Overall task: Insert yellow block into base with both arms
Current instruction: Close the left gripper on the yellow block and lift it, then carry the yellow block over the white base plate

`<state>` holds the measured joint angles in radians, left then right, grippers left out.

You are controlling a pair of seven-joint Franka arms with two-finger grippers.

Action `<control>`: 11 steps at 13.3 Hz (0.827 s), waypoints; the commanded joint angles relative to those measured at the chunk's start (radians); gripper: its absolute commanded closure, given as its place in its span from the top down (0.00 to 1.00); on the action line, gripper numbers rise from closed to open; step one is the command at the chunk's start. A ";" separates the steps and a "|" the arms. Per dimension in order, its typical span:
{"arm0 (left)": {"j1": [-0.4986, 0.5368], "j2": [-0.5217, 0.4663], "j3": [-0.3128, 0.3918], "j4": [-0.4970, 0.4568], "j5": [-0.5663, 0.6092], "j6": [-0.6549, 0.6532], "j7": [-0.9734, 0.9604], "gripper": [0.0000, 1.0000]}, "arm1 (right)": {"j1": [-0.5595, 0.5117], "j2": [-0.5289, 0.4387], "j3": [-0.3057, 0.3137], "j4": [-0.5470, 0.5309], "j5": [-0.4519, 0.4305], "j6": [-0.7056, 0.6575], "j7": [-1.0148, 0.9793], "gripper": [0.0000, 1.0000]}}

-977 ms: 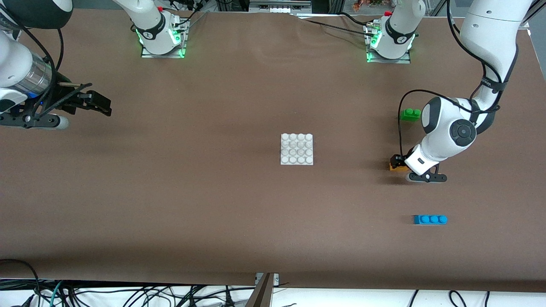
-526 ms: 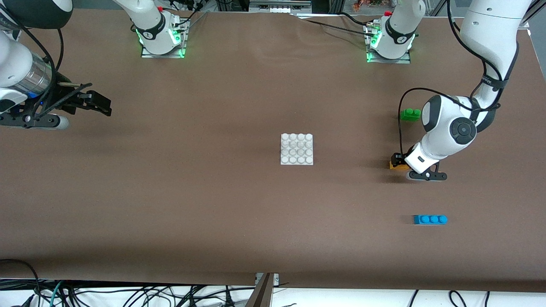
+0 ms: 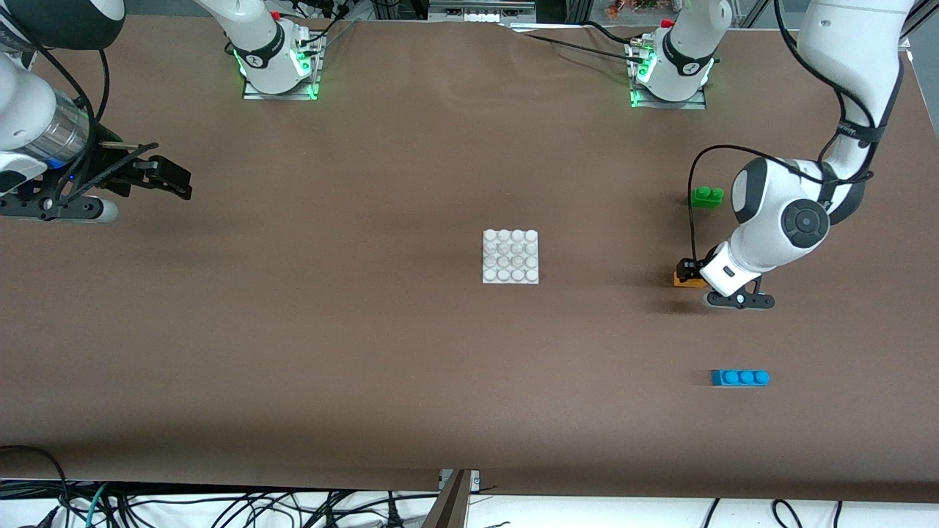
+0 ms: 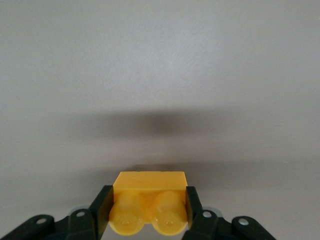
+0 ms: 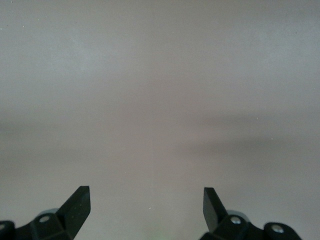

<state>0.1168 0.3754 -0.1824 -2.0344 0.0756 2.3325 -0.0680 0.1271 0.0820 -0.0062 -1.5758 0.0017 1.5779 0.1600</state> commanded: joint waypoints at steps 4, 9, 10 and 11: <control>-0.031 -0.027 -0.172 0.212 0.021 -0.266 -0.237 0.29 | -0.006 0.004 0.005 0.019 -0.002 -0.021 0.010 1.00; -0.265 0.101 -0.177 0.400 0.016 -0.286 -0.537 0.29 | -0.006 0.004 0.005 0.019 -0.002 -0.021 0.009 1.00; -0.314 0.141 -0.175 0.445 0.019 -0.286 -0.586 0.29 | -0.006 0.004 0.005 0.019 -0.002 -0.021 0.009 1.00; -0.360 0.180 -0.169 0.485 0.020 -0.286 -0.610 0.29 | -0.006 0.004 0.005 0.019 -0.002 -0.021 0.009 1.00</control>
<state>-0.1692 0.4414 -0.3663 -1.6881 0.0754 2.0743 -0.6101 0.1266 0.0824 -0.0062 -1.5757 0.0017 1.5777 0.1600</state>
